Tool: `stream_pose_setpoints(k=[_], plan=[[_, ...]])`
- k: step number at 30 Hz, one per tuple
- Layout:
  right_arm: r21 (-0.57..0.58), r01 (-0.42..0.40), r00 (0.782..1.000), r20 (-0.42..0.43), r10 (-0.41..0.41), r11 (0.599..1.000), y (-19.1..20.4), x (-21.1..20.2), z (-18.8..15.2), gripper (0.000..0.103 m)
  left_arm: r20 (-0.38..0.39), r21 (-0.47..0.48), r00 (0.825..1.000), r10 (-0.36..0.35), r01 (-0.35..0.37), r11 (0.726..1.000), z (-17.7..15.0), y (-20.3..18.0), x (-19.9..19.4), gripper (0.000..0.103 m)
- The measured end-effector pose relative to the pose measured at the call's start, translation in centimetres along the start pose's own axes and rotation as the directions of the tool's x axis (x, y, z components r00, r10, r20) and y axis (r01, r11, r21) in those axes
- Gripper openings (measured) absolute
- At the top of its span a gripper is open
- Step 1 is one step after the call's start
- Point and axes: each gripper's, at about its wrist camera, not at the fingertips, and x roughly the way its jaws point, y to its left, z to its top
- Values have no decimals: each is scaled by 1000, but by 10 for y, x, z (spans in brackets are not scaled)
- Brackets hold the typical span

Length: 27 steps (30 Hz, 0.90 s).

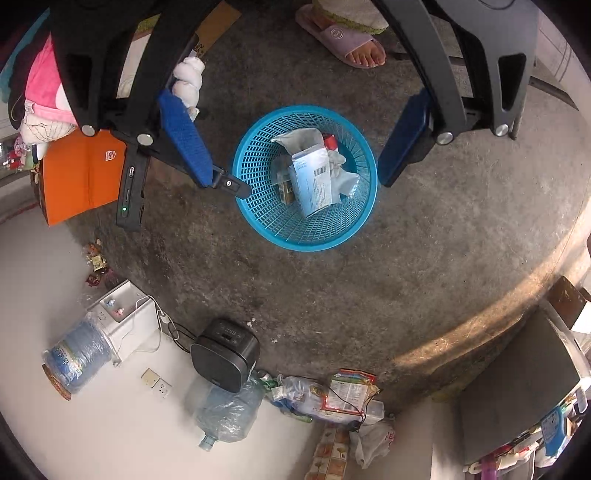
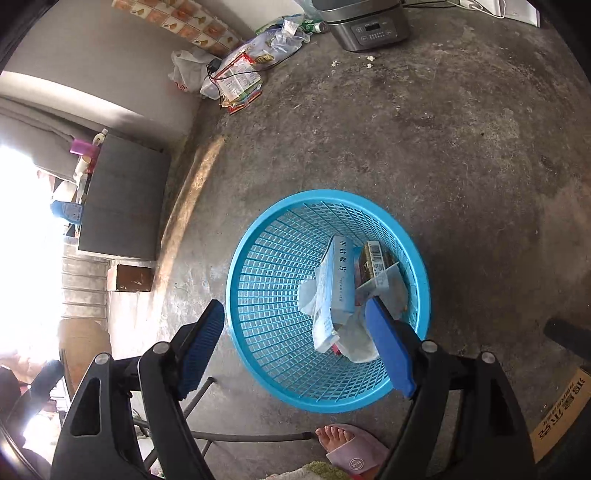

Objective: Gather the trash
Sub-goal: 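Carry box and pack over the blue basket and open both tools, then move both tools back over the table toward the purple snack bag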

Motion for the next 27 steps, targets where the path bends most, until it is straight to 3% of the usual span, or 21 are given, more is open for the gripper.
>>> stream_pose_setpoints(k=[7, 14, 18, 21, 23, 27], plan=[[-159, 41, 993, 114, -23, 987, 28, -58, -30, 77, 156, 58, 988, -9, 0, 998, -14, -6, -80, 86], [-361, 94, 959, 283, 13, 928, 86, -138, -71, 81, 329, 73, 944, -16, -9, 997, -51, -1, -184, 91], [-480, 138, 922, 381, 64, 867, 125, -179, -103, 91, 407, 23, 913, 27, -39, 999, -77, 14, -240, 93], [-561, 149, 898, 421, 126, 814, 154, -207, -128, 97, 443, -32, 896, 31, -18, 999, -101, 35, -277, 94], [-605, 133, 892, 417, 171, 785, 172, -221, -143, 97, 464, -93, 885, 47, -5, 996, -119, 54, -300, 94], [-655, 55, 890, 375, 261, 753, 198, -245, -167, 97, 519, -204, 846, 122, -16, 979, -164, 90, -342, 94]])
